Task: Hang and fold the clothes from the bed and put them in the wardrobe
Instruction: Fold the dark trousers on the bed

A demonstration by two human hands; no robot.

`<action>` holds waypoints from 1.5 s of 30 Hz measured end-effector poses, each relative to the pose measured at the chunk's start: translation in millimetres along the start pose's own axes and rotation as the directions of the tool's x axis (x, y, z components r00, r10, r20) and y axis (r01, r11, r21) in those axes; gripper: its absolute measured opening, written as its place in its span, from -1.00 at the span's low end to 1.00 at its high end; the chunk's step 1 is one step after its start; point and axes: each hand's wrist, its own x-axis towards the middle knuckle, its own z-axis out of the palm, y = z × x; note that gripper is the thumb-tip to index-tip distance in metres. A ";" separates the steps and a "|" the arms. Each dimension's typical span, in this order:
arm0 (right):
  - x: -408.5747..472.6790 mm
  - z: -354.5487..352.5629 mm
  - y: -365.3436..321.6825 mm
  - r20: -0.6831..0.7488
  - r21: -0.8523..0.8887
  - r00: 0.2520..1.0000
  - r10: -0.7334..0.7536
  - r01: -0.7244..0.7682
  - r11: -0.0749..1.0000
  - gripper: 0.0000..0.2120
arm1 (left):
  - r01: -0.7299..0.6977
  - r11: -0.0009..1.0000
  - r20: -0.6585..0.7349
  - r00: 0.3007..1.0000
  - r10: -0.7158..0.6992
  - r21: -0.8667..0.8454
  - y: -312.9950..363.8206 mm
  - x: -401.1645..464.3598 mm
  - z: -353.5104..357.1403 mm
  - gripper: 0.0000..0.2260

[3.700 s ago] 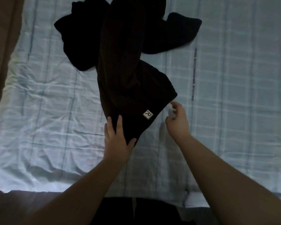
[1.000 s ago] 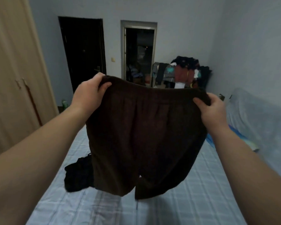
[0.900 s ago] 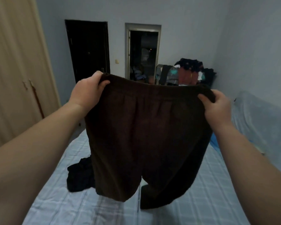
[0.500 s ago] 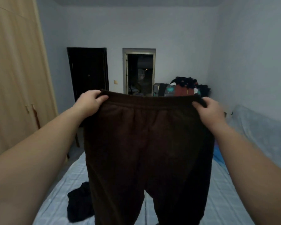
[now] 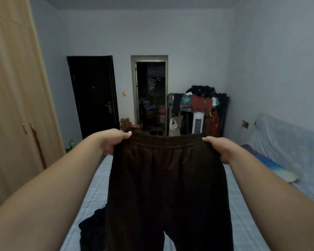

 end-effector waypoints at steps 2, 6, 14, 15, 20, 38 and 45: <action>4.5 7.3 8.6 0.002 0.014 1.000 0.015 -0.015 1.000 -0.68 | 0.021 0.997 -0.031 0.999 -0.019 0.069 -12.3 6.4 6.7 -0.68; 9.1 21.4 28.8 -0.064 -0.048 0.998 0.012 -0.015 0.999 -0.74 | 0.132 0.988 -0.005 0.991 -0.132 0.075 -33.4 14.7 19.6 -0.71; 0.7 51.8 34.9 0.055 0.080 0.998 0.017 -0.022 0.997 -0.81 | 0.040 0.972 0.035 0.999 -0.033 -0.231 -45.0 25.9 60.0 -0.72; 1.1 58.0 35.4 0.070 0.093 0.997 -0.013 0.006 0.996 -0.79 | -0.003 0.969 0.038 0.999 0.013 -0.247 -47.1 27.5 66.8 -0.73; 8.7 92.7 57.5 0.064 0.114 0.972 -0.227 0.219 0.969 -0.79 | -0.212 0.963 -0.023 0.977 0.211 -0.167 -56.3 31.3 99.5 -0.79; 1.3 133.3 116.6 0.402 0.492 0.884 -0.237 0.010 0.870 -0.44 | -0.443 0.896 0.011 0.896 0.443 -0.010 -84.1 36.0 138.6 -0.75; 2.8 113.6 104.1 0.426 0.550 0.845 -0.323 0.041 0.834 -0.32 | -0.536 0.844 -0.185 0.827 0.530 0.020 -81.1 37.6 126.1 -0.69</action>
